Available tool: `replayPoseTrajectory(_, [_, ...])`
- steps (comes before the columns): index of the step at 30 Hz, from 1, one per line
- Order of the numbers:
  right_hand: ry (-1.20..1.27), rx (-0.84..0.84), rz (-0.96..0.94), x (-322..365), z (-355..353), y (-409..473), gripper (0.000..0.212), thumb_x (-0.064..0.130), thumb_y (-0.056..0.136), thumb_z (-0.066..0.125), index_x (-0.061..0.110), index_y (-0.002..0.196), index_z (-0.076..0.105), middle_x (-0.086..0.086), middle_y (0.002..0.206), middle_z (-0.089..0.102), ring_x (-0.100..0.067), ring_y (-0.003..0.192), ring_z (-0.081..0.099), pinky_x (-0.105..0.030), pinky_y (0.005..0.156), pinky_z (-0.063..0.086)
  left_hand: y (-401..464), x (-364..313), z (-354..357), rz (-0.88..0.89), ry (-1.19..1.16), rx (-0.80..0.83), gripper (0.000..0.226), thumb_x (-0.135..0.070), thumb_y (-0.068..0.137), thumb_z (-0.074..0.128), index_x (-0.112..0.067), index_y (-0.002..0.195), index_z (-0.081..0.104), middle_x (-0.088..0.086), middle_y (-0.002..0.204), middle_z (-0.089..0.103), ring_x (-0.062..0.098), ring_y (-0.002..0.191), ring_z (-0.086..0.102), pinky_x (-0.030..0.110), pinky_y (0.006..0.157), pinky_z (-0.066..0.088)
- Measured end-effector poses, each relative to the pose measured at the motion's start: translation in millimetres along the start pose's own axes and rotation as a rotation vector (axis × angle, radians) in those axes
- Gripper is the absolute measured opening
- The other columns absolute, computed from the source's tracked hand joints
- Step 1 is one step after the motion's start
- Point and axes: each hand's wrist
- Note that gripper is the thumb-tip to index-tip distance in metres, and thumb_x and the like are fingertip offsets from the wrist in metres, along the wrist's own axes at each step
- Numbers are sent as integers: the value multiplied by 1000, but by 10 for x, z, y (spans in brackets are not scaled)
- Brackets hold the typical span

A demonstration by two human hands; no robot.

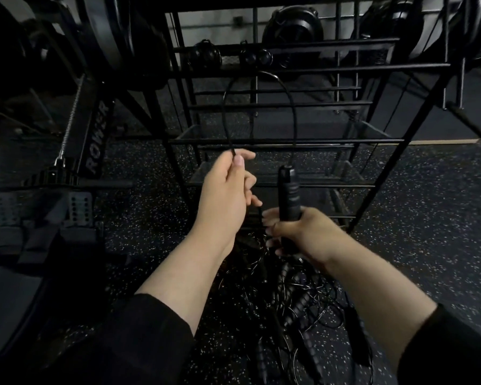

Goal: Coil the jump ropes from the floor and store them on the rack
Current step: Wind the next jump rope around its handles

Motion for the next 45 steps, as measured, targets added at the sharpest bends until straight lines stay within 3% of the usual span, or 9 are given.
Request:
replayPoseTrajectory(8, [-185,-157,-39,-116,106,161,14,7,87,77,1,97,70,-12,75,70,-7,47,55,-21,48,46,-22,-229,-148,-10,-233,41,31,-24,113,33,-13,116,62,-1,69,44,14,56,38,29,60,48])
replayPoseTrajectory(14, [-187,-188,-161,-55,153,133,7,2,91,70,-5,89,68,-13,71,73,-12,54,57,-24,51,45,-7,-278,-216,5,-226,49,28,-22,110,41,-27,125,64,1,91,64,13,68,55,30,71,53])
replayPoseTrajectory(18, [-80,-287,-257,129,141,76,8,3,89,70,5,82,72,-13,75,76,-21,67,66,-33,64,56,48,-144,-274,-120,119,109,36,-16,107,47,-29,138,59,-8,117,71,12,79,63,28,69,55])
replayPoseTrajectory(22, [3,-383,-298,252,113,1,8,12,84,76,5,87,75,-14,82,77,-19,70,67,-33,67,53,-22,14,-251,-228,393,354,33,-14,104,48,-27,129,66,-10,113,72,15,84,67,34,67,55])
replayPoseTrajectory(26, [230,-311,-292,364,139,-84,7,3,90,68,3,83,69,-16,82,77,-24,70,68,-38,67,58,-67,134,-187,-225,607,467,16,-23,102,55,-17,103,70,12,95,74,26,79,69,52,76,57])
replayPoseTrajectory(32, [382,-204,-310,446,90,-139,14,-1,94,61,5,82,66,-20,86,74,-26,73,64,-37,72,54,-78,200,-138,-225,642,433,15,-26,100,62,-26,114,69,-4,95,73,15,80,67,37,73,54])
replayPoseTrajectory(36, [460,-148,-351,528,63,-186,13,-2,96,58,4,87,66,-19,88,74,-21,71,65,-30,70,55,-55,210,-111,-159,590,394,15,-25,100,63,-28,113,69,-11,103,73,7,98,66,24,85,49])
replayPoseTrajectory(41, [466,-125,-365,541,59,-196,11,-2,96,57,2,90,65,-19,89,74,-21,70,64,-26,65,55,-96,233,-67,-110,602,424,13,-29,100,62,-26,110,69,-7,101,74,11,97,67,31,89,51])
replayPoseTrajectory(45, [460,-202,-339,537,-14,-121,4,3,96,62,2,97,67,-17,100,77,-25,80,69,-33,72,57,-55,259,-98,-16,687,241,10,-28,100,60,-23,94,67,-8,88,68,14,85,61,31,73,45])
Point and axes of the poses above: each hand's wrist, its own y-axis towards the middle knuckle, its own z-axis out of the palm, x = y × z
